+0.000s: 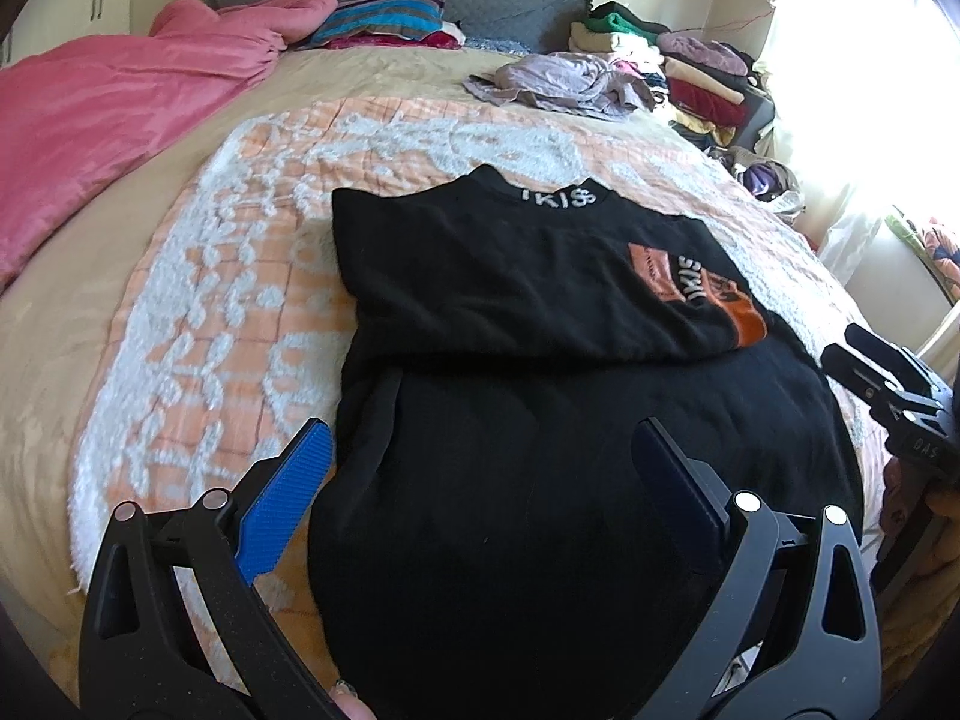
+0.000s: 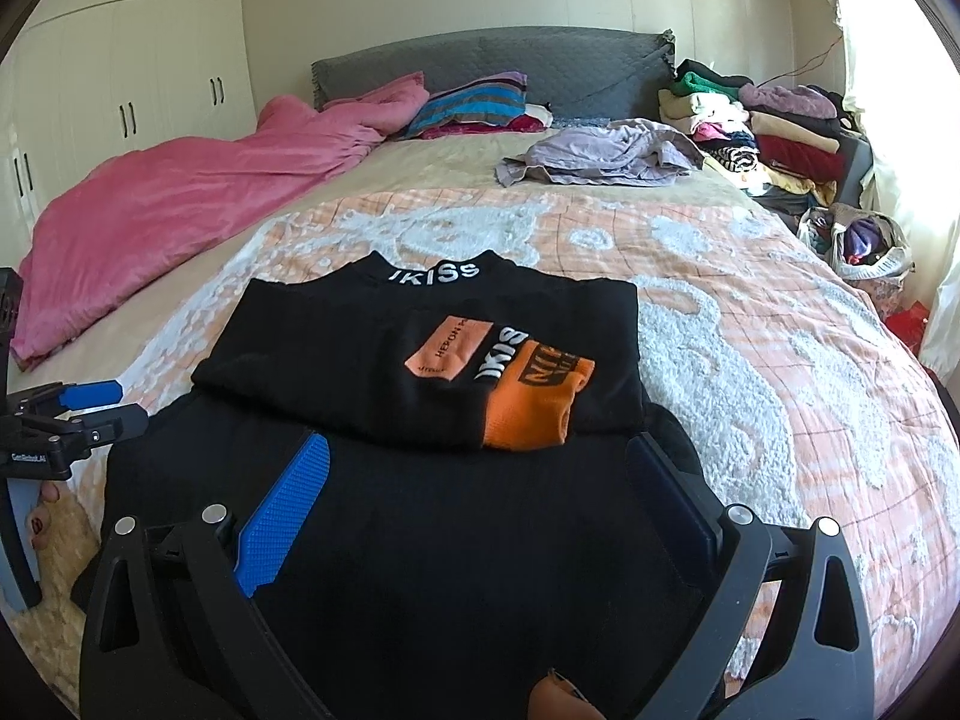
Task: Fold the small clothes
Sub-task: 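Move both tools to the hem of the black sweatshirt, then close the left tool on the hem while the right tool grasps the hem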
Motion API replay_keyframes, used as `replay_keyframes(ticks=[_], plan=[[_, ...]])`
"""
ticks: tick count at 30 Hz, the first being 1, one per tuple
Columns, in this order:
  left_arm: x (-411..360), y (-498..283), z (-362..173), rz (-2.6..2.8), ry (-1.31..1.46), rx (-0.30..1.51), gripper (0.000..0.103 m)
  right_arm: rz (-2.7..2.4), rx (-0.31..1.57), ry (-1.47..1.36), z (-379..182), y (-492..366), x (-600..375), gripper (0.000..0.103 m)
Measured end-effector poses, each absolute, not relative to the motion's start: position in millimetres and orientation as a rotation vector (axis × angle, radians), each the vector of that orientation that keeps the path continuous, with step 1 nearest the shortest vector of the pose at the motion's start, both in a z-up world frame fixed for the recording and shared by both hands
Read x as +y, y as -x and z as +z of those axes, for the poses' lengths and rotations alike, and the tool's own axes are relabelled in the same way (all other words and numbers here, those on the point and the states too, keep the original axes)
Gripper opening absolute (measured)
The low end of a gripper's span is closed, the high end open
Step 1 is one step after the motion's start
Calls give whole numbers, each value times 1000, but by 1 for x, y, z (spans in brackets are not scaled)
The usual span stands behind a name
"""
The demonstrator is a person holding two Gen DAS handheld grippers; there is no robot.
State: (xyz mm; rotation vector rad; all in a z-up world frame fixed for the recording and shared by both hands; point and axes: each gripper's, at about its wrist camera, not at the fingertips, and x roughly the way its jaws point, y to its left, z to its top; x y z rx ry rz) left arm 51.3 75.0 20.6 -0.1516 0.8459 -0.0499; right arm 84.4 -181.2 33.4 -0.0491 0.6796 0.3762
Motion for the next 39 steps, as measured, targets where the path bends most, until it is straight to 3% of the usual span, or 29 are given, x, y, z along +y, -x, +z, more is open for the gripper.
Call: replay_keyframes(ticks=[39], plan=[[110, 17, -19, 47, 201, 1008, 94, 315, 789, 80, 1, -37, -235, 98]])
